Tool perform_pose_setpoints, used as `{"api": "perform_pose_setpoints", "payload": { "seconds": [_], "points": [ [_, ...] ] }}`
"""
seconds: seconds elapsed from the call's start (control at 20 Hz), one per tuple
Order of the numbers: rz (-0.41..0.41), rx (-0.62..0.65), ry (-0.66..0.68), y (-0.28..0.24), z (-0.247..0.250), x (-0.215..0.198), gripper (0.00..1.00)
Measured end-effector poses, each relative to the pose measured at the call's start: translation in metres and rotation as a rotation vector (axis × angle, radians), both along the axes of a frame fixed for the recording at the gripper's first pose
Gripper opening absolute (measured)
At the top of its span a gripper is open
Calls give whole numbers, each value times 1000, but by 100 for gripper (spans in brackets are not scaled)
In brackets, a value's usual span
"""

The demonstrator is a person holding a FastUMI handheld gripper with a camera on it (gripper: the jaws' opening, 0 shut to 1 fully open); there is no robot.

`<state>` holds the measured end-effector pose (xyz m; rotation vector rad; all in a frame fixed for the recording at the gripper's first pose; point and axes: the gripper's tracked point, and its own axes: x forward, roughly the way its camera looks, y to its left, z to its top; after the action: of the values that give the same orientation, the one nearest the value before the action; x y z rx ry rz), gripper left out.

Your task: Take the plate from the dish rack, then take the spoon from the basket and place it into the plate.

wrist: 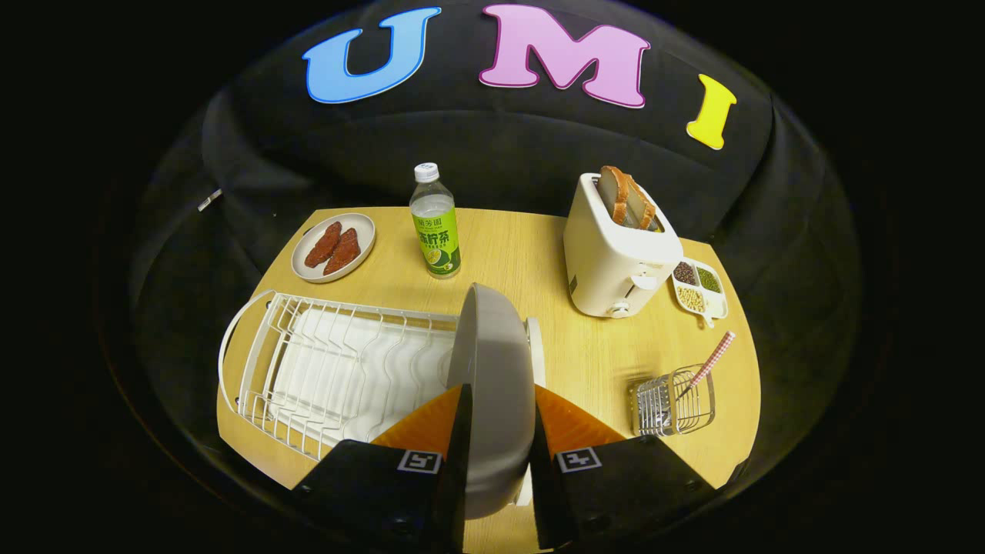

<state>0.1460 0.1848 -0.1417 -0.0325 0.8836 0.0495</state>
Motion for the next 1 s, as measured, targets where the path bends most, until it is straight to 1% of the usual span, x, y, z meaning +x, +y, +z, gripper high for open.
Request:
{"api": "perform_pose_setpoints", "payload": {
  "seconds": [0.05,0.15,0.2,0.45,0.55,0.75,0.9,1.0],
  "points": [
    [2,-19,-21,1,4,2,39],
    [56,-64,-40,7,9,0,35],
    [69,-80,-34,6,9,-4,35],
    [-6,-42,-34,-7,9,-12,34],
    [-26,-34,-32,-19,5,-17,31],
    [-65,78,0,-23,-1,-34,29],
    [-18,135,-21,-22,7,-48,29],
    [9,207,-39,-20,24,-60,29]
  ]
}}
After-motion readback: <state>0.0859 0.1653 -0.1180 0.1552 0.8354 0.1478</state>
